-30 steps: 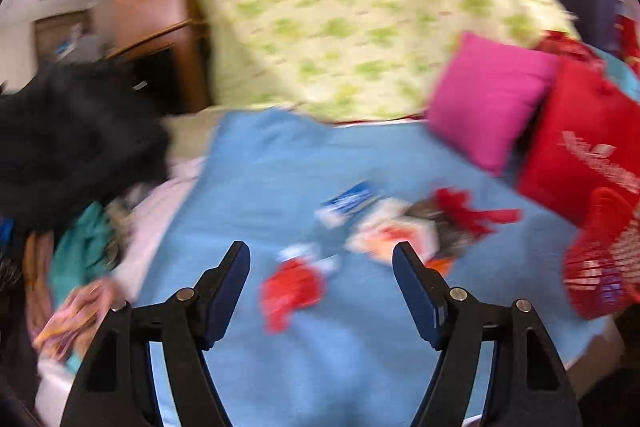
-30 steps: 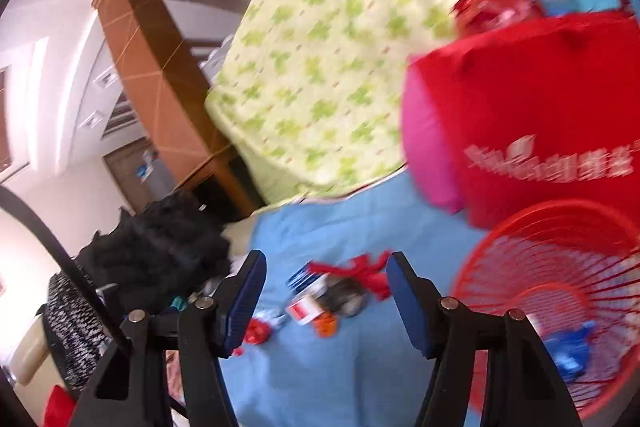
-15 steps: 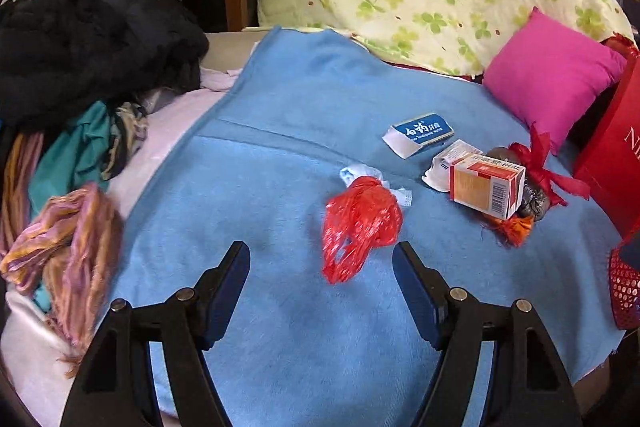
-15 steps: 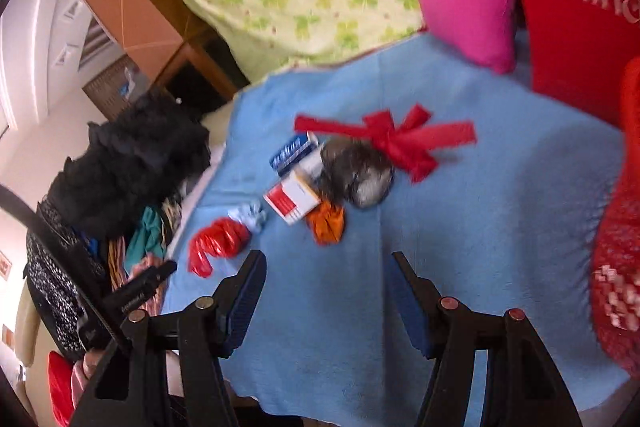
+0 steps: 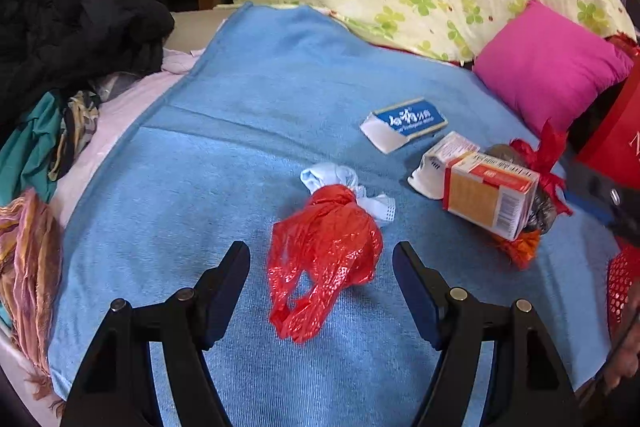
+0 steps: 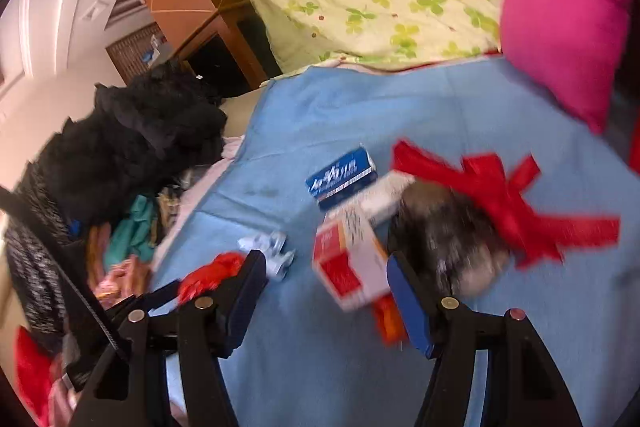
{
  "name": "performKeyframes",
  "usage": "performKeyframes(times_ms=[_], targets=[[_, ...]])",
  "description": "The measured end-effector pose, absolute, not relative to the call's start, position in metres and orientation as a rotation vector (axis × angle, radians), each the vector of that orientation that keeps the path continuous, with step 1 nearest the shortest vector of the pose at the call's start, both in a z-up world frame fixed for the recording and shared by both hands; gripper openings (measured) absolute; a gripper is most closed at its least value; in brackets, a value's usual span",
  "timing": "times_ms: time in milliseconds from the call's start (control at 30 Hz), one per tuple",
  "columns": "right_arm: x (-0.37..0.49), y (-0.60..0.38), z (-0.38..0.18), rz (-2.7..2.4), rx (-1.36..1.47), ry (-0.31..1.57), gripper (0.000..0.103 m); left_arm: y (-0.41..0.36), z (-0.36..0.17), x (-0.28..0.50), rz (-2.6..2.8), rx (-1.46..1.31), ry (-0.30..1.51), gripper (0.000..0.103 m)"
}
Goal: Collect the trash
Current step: 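Grasp the red plastic bag with the left tool while the right tool reaches toward the medicine box, then grasp the white-and-red medicine box with the right tool while the left tool holds the red bag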
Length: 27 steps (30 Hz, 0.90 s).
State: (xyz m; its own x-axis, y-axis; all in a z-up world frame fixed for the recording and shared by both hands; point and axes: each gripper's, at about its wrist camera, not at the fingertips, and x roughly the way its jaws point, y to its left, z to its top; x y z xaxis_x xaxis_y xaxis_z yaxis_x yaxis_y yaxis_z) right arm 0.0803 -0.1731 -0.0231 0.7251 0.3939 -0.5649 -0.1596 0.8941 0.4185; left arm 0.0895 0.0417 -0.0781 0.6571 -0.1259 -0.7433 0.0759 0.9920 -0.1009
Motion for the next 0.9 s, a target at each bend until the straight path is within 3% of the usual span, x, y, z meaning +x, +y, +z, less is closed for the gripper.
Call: performKeyframes(times_ms=[67,200,333,367,433,567,900], targets=[[0.093,-0.168,-0.026,0.306,0.334,0.702,0.074,0.042,-0.082,0.094,-0.13,-0.068,0.863,0.074],[0.114,-0.16,-0.04,0.295,0.292,0.74,0.074,0.048,-0.088,0.1,-0.165,-0.131,0.892,0.073],[0.121,-0.152,-0.052,0.268,0.234,0.79,0.073,0.051,-0.095,0.104,-0.189,-0.167,0.923,0.05],[0.121,-0.152,-0.054,0.264,0.222,0.792,0.061,0.052,-0.097,0.105,-0.195,-0.178,0.937,0.045],[0.12,-0.152,-0.056,0.265,0.207,0.797,0.057,0.051,-0.101,0.106,-0.2,-0.19,0.953,0.039],[0.11,-0.158,-0.049,0.269,0.22,0.771,0.057,0.051,-0.101,0.103,-0.203,-0.191,0.941,0.034],[0.054,-0.181,-0.007,0.298,0.26,0.665,0.057,0.034,-0.078,0.067,-0.213,-0.122,0.857,0.032]])
